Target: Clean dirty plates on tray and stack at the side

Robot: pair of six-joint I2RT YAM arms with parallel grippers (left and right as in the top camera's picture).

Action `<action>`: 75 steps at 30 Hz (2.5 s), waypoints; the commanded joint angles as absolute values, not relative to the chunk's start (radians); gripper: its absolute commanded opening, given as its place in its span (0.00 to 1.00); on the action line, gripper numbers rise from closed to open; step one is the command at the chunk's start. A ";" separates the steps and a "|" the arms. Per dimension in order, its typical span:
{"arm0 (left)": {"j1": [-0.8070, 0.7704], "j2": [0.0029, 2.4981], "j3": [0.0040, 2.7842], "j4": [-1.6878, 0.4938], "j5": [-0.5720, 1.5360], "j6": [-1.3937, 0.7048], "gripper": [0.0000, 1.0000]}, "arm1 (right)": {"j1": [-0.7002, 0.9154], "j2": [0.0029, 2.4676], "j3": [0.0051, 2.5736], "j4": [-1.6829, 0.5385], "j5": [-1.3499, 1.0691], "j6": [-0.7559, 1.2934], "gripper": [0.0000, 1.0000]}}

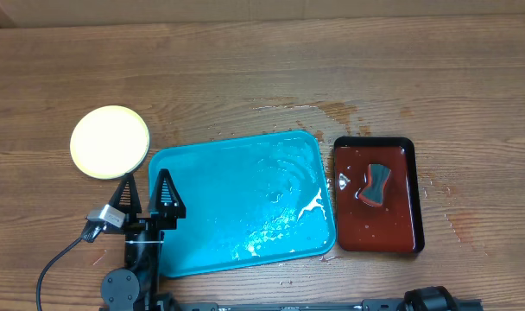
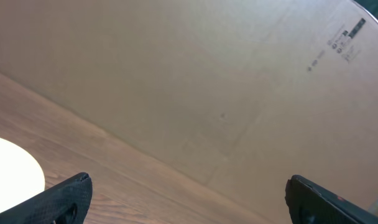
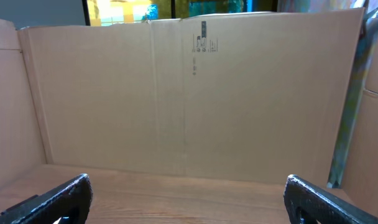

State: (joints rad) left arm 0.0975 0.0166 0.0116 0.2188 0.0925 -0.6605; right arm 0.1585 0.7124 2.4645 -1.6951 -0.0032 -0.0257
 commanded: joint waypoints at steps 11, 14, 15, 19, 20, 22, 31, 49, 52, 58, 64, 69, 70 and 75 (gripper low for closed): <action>0.089 0.004 0.005 -0.065 -0.001 -0.681 1.00 | 0.156 0.730 2.462 -1.694 -0.002 -0.022 1.00; 0.089 0.004 0.005 -0.078 0.000 -0.649 1.00 | 0.156 0.730 2.462 -1.694 -0.002 -0.022 1.00; 0.089 0.004 0.005 -0.079 0.001 -0.646 1.00 | 0.156 0.730 2.462 -1.694 -0.002 -0.022 1.00; 0.089 0.004 0.005 -0.078 0.013 -0.608 1.00 | 0.156 0.730 2.462 -1.694 -0.002 -0.022 1.00; 0.089 0.004 0.005 -0.078 0.017 -0.608 1.00 | 0.156 0.730 2.462 -1.694 -0.002 -0.022 1.00; 0.089 0.004 0.005 -0.078 0.015 -0.608 1.00 | 0.156 0.730 2.462 -1.694 -0.002 -0.022 1.00; 0.089 0.004 0.005 -0.078 0.015 -0.609 1.00 | 0.156 0.730 2.462 -1.694 -0.002 -0.022 1.00; 0.089 0.004 0.005 -0.078 0.015 -0.609 1.00 | 0.156 0.730 2.462 -1.694 -0.002 -0.022 1.00; 0.089 0.004 0.005 -0.078 0.015 -0.608 1.00 | 0.156 0.730 2.462 -1.694 -0.002 -0.022 1.00; 0.089 0.004 0.005 -0.078 0.015 -0.608 1.00 | 0.156 0.730 2.462 -1.694 -0.002 -0.022 1.00; 0.089 0.004 0.005 -0.078 0.015 -0.609 1.00 | 0.156 0.730 2.462 -1.694 -0.002 -0.022 1.00; 0.089 0.004 0.005 -0.078 0.015 -0.608 1.00 | 0.156 0.730 2.424 -1.694 -0.002 -0.022 1.00; 0.089 0.004 0.005 -0.078 0.015 -0.608 1.00 | 0.156 0.730 2.412 -1.694 -0.002 -0.022 1.00; 0.089 0.004 0.005 -0.078 0.015 -0.608 1.00 | 0.144 0.730 2.328 -1.694 -0.029 -0.021 1.00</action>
State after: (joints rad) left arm 0.0975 0.0151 0.0086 -0.0761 0.0177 -0.6285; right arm 0.1558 0.7124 2.3676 -1.6951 -0.0063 -0.0261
